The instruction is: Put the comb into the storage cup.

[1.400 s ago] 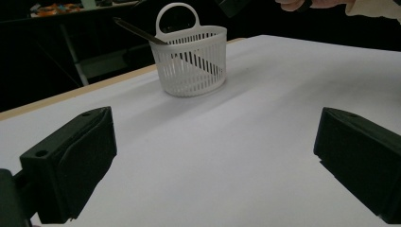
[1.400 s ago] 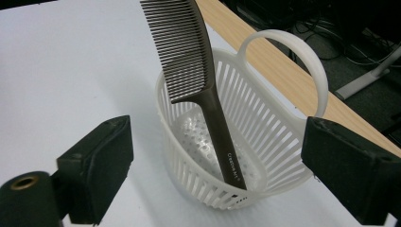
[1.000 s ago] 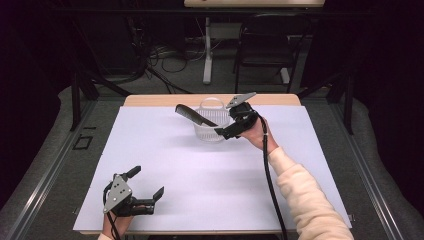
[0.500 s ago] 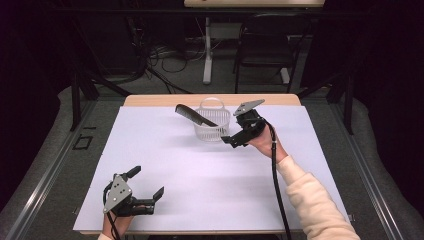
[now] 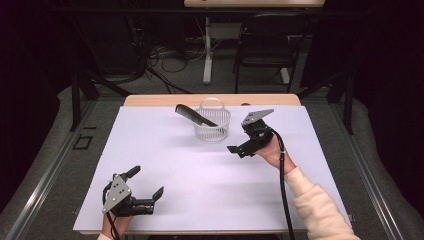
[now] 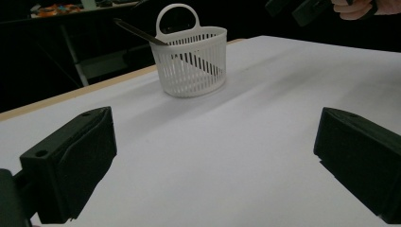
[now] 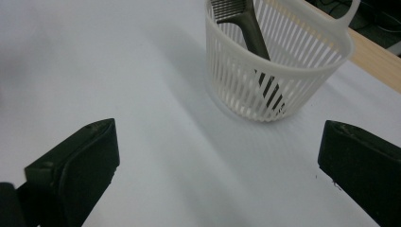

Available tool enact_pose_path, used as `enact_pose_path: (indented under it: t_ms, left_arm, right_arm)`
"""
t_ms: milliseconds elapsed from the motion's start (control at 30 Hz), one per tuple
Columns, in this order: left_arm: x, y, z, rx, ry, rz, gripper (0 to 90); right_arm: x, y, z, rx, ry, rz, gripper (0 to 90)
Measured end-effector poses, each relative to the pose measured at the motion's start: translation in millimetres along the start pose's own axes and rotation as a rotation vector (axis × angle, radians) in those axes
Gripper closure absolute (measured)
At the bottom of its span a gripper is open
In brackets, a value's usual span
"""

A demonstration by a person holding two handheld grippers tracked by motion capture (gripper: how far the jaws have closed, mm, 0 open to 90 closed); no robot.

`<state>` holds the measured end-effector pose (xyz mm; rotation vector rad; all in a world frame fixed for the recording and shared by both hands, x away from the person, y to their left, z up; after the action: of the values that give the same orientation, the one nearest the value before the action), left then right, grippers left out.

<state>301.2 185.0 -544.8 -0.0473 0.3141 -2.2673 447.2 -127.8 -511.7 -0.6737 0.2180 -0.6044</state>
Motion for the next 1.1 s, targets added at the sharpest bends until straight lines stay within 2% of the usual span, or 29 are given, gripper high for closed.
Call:
enact_pose_path:
  t_ms: [467, 1100]
  left_arm:
    - [0.0, -0.4, 0.2, 0.000, 0.004, 0.000, 0.1]
    - [1.2, -0.7, 0.5, 0.000, 0.006, -0.004, 0.1]
  right_arm:
    - [-4.2, -16.9, -33.6, -0.030, 0.024, -0.009, 0.0]
    - [-15.0, -33.0, -52.5, -0.017, 0.032, -0.023, 0.0]
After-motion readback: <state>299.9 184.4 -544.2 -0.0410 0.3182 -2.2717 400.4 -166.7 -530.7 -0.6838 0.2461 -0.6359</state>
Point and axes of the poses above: each handheld gripper's, and its own axes: y roughly forward along the jaws, z roughly out of its top, x roughly to its right, the point moved 7 cm from there along y, roughly forward along the jaws, and after that the axes turned 1 degree about -z, right-handed, at the moved point
